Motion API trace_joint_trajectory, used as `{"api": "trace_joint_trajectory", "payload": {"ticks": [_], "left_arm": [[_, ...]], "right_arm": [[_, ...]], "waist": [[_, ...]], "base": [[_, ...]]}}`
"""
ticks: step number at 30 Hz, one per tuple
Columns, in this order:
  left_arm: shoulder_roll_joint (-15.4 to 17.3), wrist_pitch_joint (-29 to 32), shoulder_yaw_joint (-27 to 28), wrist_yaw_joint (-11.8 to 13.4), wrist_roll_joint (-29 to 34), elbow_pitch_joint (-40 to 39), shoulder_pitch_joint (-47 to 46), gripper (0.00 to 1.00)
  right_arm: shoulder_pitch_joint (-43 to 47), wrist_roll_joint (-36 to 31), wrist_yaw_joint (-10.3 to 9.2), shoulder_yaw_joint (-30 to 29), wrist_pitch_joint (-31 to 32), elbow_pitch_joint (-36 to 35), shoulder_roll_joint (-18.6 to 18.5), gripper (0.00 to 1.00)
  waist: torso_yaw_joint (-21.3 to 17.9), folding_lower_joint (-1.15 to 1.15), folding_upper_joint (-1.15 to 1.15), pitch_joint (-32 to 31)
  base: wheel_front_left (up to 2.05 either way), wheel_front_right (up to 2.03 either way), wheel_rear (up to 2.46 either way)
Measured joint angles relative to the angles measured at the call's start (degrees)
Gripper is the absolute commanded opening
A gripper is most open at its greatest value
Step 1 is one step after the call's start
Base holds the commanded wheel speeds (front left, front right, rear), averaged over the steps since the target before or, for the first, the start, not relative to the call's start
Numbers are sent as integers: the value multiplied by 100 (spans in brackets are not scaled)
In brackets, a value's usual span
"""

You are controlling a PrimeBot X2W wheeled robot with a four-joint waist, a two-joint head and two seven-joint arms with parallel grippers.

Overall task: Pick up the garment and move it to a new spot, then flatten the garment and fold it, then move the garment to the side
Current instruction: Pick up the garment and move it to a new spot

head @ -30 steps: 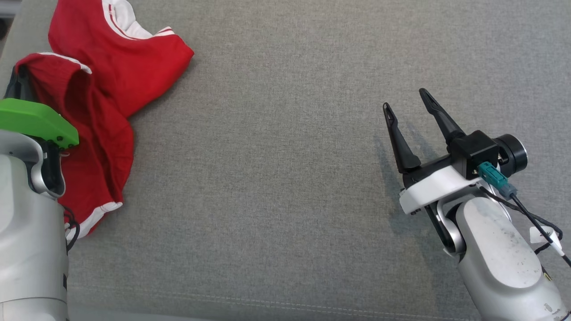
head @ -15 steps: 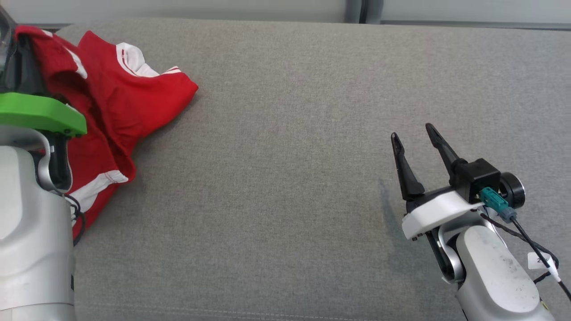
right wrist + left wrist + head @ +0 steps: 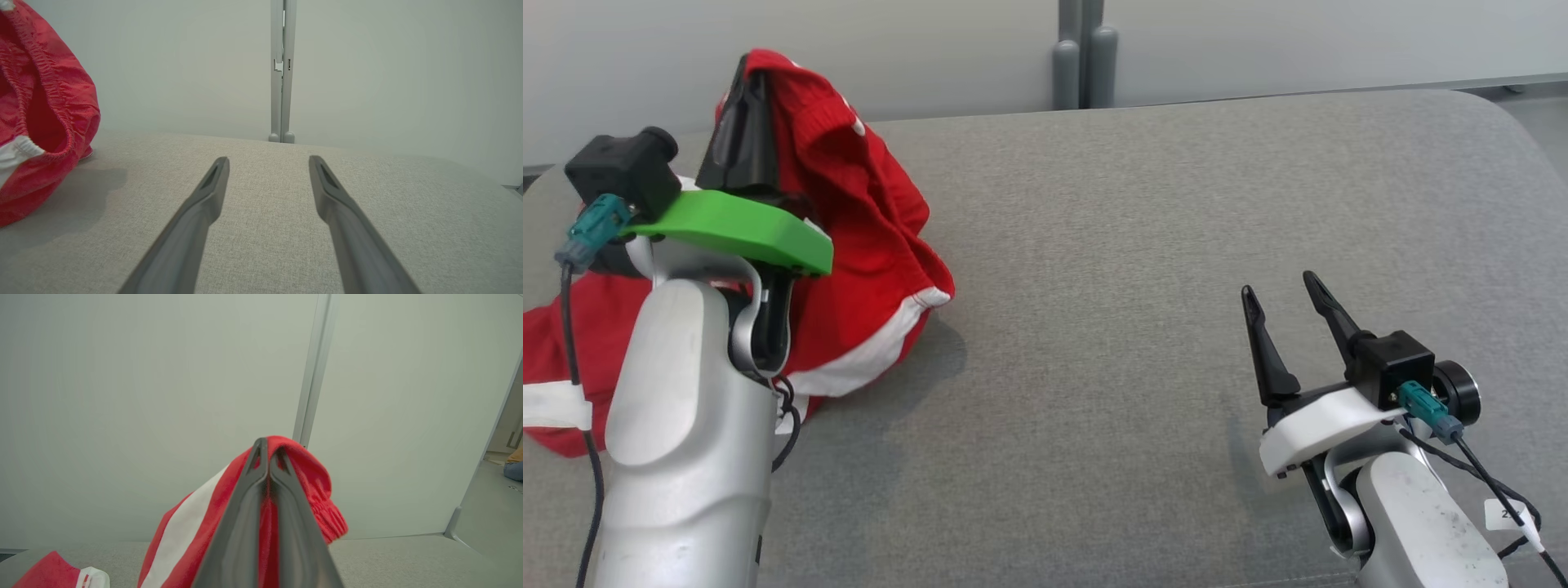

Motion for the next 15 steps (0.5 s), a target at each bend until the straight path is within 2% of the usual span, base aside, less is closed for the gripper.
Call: {"api": "trace_joint_trajectory", "payload": {"ticks": [10,15], "left_arm": [[32,376,-1079,-1,-63,73,152,0],[47,421,-1836,1,-578,-19,144,0]], "right_arm": [[86,-1,-25,-3,0,-196,20,100],[85,-1,-42,-1,0,-316,53,100]], "waist": [[-812,0,0,-10],[-1209,0,0,111]], "base": [[0,0,0],[0,0,0]]}}
